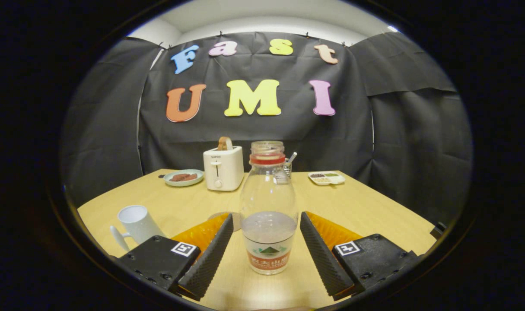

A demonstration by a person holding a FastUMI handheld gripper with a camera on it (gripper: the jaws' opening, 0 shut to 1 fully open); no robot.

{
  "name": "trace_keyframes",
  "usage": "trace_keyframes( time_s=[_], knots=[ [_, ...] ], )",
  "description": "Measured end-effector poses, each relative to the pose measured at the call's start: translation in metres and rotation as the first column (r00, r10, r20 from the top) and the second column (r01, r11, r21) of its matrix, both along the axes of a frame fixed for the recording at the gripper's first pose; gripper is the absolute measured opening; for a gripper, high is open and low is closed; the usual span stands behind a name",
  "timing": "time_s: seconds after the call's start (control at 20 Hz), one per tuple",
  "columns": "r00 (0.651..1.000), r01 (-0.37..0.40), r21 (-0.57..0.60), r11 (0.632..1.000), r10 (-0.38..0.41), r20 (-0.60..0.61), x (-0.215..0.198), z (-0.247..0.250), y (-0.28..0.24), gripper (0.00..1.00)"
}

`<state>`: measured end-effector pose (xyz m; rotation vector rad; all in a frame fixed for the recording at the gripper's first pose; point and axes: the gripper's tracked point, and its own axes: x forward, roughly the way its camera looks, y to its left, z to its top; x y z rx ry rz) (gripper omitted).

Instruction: Take the bottle from table, then pour the juice into the cup, finally place the bottle on the coaster

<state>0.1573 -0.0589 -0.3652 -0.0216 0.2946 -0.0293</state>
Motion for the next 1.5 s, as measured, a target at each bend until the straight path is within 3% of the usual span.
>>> trace_keyframes(
  time_s=[0.2,0.55,0.65,0.8,1.0,1.25,1.5],
  knots=[
    [0.999,0.015,-0.033,0.999,-0.016,-0.040,0.007,-0.018,-0.007,1.00],
    [0.999,0.011,0.030,0.999,-0.010,-0.040,0.016,-0.022,-0.011,1.00],
    [1.000,0.000,0.032,0.999,0.001,-0.031,0.015,-0.022,-0.009,0.96],
    [1.000,-0.005,-0.001,1.000,0.005,-0.029,0.012,-0.022,-0.011,0.82],
    [0.999,0.007,-0.033,0.999,-0.008,-0.033,0.008,-0.004,-0.017,0.80],
    [0.999,-0.018,-0.135,0.991,0.013,-0.034,0.003,0.028,-0.010,0.80],
    [0.996,-0.071,-0.297,0.952,0.054,-0.064,0.008,0.055,-0.002,0.80]
  ],
)
